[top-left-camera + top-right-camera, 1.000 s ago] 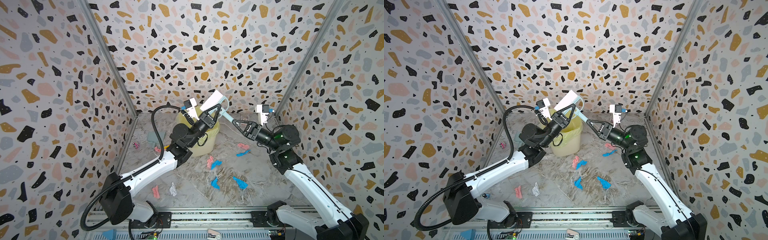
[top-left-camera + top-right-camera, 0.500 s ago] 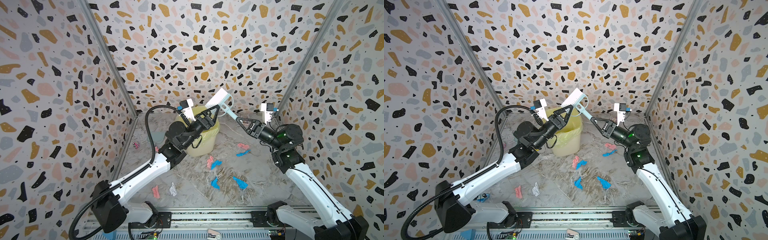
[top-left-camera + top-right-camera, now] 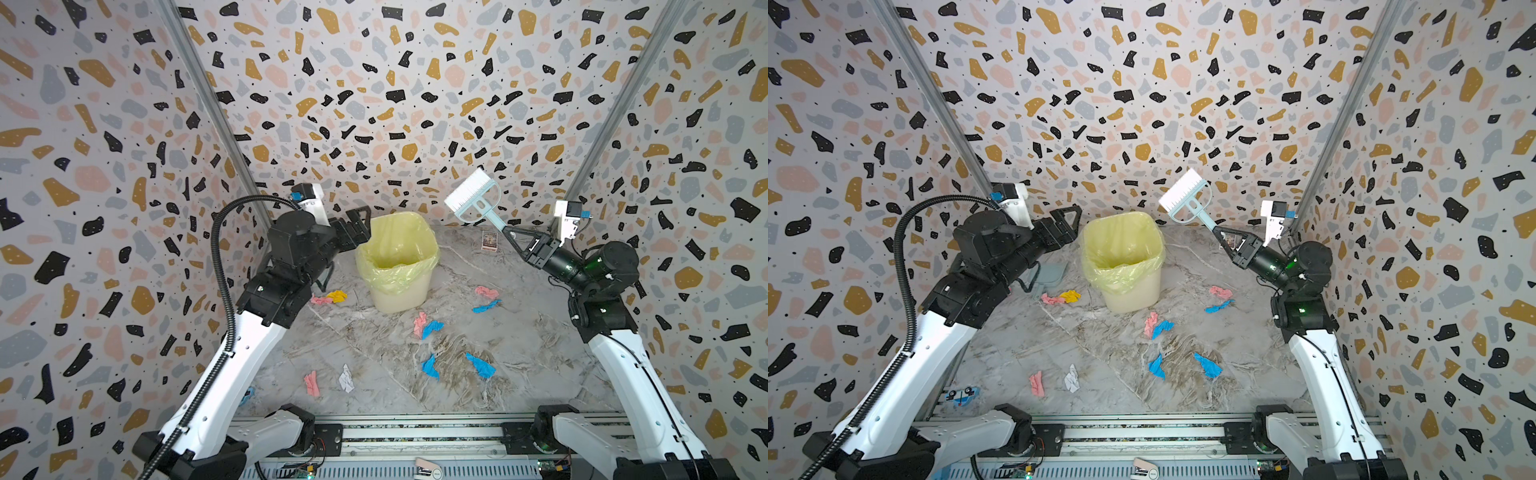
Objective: Sweep away the paper scraps from the table
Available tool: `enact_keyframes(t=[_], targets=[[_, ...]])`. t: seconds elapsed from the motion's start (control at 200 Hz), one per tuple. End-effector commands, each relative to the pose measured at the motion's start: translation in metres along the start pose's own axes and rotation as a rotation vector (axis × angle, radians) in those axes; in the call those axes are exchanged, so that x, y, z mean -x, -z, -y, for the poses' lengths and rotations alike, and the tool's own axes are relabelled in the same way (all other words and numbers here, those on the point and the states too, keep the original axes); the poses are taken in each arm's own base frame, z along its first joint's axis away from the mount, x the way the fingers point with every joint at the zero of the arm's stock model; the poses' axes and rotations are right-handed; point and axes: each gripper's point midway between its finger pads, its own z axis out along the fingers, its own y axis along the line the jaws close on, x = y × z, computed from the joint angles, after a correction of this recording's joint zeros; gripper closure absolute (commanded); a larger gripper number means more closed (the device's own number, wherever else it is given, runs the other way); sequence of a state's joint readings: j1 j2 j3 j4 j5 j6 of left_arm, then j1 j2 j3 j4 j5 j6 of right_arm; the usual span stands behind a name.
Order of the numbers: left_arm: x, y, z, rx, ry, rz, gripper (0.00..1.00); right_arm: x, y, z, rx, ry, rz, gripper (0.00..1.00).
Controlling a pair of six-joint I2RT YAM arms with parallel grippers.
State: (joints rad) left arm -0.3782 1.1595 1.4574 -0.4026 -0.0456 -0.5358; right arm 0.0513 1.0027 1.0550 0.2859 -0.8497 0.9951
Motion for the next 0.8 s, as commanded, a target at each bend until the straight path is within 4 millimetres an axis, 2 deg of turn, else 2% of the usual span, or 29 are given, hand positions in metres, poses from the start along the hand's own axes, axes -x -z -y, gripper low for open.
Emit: enact_keyframes(t=[0.0,0.215,0.35,0.536,0.646,0.796], targets=[[-0.047,-0.001,-0.061,0.202,-0.164,-0.225,0.02,0.005,0.012,-0.012,-0.008,0.072,-0.023,1.0],[-0.092,-0.015,-0.157,0.425,-0.169,-0.362,0.0,0.0,0.016,0.005,-0.089,0.08,-0.039,1.0],[-0.112,-0.02,-0.206,0.555,-0.188,-0.422,0.0,-0.003,0.017,0.01,-0.109,0.082,-0.048,1.0],[-0.149,-0.027,-0.258,0.658,-0.187,-0.538,0.0,-0.004,0.017,0.013,-0.117,0.079,-0.052,1.0],[-0.176,-0.035,-0.278,0.66,-0.158,-0.598,0.03,-0.004,0.017,0.013,-0.115,0.079,-0.051,1.0],[-0.187,-0.049,-0.299,0.683,-0.167,-0.628,0.08,-0.005,0.018,0.012,-0.111,0.08,-0.052,1.0]])
